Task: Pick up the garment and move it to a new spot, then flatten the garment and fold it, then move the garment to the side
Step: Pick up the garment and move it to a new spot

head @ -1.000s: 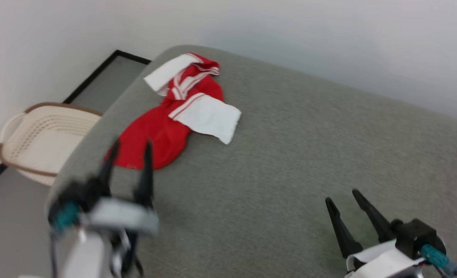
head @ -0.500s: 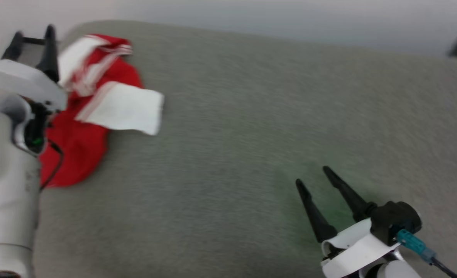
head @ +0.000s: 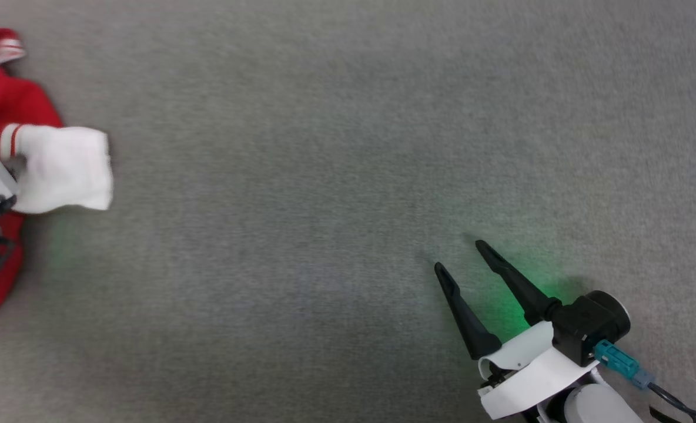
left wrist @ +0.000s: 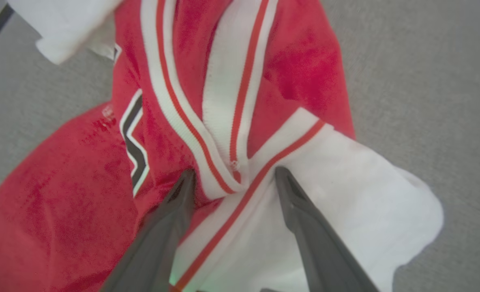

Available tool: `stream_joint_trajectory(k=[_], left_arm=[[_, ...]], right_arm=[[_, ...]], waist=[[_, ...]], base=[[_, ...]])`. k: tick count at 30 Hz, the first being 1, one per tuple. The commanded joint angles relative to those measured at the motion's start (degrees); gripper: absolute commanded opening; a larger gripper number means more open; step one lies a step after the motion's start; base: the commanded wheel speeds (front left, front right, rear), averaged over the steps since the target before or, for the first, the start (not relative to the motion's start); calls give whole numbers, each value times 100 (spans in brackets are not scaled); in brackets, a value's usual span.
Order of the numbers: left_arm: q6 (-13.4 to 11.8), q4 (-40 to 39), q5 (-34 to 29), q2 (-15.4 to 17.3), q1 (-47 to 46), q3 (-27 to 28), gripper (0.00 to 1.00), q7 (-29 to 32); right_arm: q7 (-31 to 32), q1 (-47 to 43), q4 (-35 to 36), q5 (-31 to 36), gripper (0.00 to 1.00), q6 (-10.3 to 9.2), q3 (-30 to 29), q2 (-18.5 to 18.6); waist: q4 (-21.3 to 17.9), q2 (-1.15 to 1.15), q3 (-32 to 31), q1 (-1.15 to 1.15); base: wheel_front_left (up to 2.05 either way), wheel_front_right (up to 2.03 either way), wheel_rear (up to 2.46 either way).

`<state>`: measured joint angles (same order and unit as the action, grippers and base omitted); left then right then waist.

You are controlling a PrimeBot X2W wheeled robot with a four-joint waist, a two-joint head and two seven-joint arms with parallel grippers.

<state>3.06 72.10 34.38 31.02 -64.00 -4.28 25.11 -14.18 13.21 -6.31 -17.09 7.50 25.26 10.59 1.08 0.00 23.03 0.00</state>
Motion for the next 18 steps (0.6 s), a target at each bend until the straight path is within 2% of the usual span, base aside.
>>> stream_joint_trajectory(k=[1,7,12,13,14,15,18], left_arm=[[26,57,55,6,33,18,100,197],[-84,205,76,-132,264,-59,100,667],[35,254,44,-315,406,-175,100,748],[70,259,38,-330,435,-208,94,773],[98,261,35,-340,451,-227,21,768],[109,263,58,-344,465,-215,0,700],[198,223,143,-319,429,-166,0,499]], right_arm=[[7,46,43,32,100,-2,6,25],[91,-33,232,105,100,-2,-19,73],[191,-85,447,181,100,-2,-45,5],[201,-84,486,205,100,-2,-34,-5],[215,-82,518,212,100,-2,-29,-10],[228,-84,535,216,100,-2,-27,-18],[238,-105,543,223,100,-2,-35,-58]], waist=[[-308,0,346,0],[-344,0,522,0],[-330,0,506,0],[-325,0,496,0],[-321,0,484,0],[-315,0,458,0],[-299,0,348,0]], base=[[0,0,0],[0,0,0],[0,0,0],[0,0,0],[0,0,0],[0,0,0],[0,0,0]])
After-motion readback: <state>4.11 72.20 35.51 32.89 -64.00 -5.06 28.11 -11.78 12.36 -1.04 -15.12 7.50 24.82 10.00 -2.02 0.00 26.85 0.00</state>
